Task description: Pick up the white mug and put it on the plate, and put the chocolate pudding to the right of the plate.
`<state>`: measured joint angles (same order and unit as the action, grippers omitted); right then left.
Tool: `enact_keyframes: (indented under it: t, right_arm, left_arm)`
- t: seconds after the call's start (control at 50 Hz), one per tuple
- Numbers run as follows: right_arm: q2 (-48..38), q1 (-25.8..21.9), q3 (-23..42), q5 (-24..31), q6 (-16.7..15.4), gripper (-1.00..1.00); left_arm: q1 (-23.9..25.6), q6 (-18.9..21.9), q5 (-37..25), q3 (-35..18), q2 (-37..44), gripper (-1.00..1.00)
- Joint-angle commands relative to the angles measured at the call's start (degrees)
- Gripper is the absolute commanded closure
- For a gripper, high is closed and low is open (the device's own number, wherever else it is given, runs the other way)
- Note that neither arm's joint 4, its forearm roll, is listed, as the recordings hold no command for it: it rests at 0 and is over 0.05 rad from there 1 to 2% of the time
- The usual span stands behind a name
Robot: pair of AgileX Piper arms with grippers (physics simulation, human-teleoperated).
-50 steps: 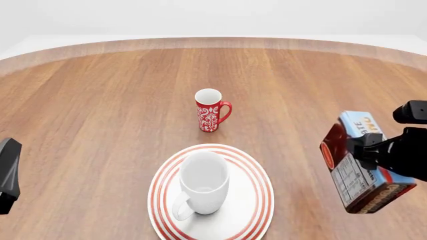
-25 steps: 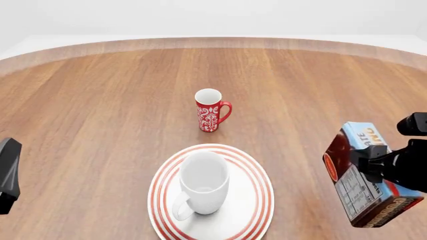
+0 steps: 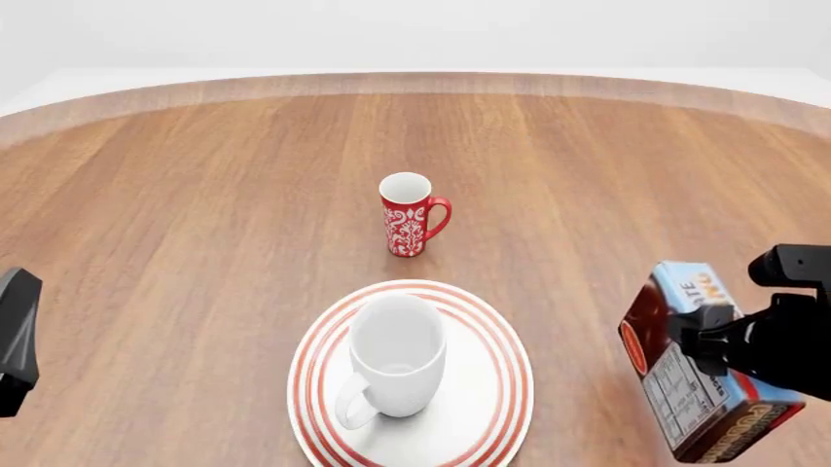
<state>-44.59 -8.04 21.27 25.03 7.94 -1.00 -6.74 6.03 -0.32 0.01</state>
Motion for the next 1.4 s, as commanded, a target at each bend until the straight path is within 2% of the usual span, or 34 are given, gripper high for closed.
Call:
enact_keyframes:
  t: [0.02, 0.42, 1.0, 1.02, 1.28, 1.4]
  right_arm:
    - [-1.7, -0.1, -2.0, -2.5, 1.3, 1.00]
    - [-5.4, -1.1, -3.9, -6.4, 2.0, 1.00]
    - [-7.0, -2.4, -5.5, -8.3, 3.6, 1.00]
    - [-6.9, -2.4, -5.5, -8.2, 3.6, -1.00]
    - [-7.2, -2.3, -5.8, -8.5, 3.9, -1.00]
    - [-5.8, -2.0, -4.7, -6.6, 3.5, -1.00]
  left_arm:
    - [0.0, 0.0, 0.0, 0.0, 0.0, -1.00]
    - [-0.1, 0.0, 0.1, 0.0, 0.0, -1.00]
    - [-0.1, 0.0, 0.0, 0.0, 0.0, -1.00]
    - [-0.1, 0.0, 0.1, 0.0, 0.0, -1.00]
    - [0.0, 0.0, 0.0, 0.0, 0.0, -1.00]
    - [-0.1, 0.0, 0.1, 0.0, 0.0, -1.00]
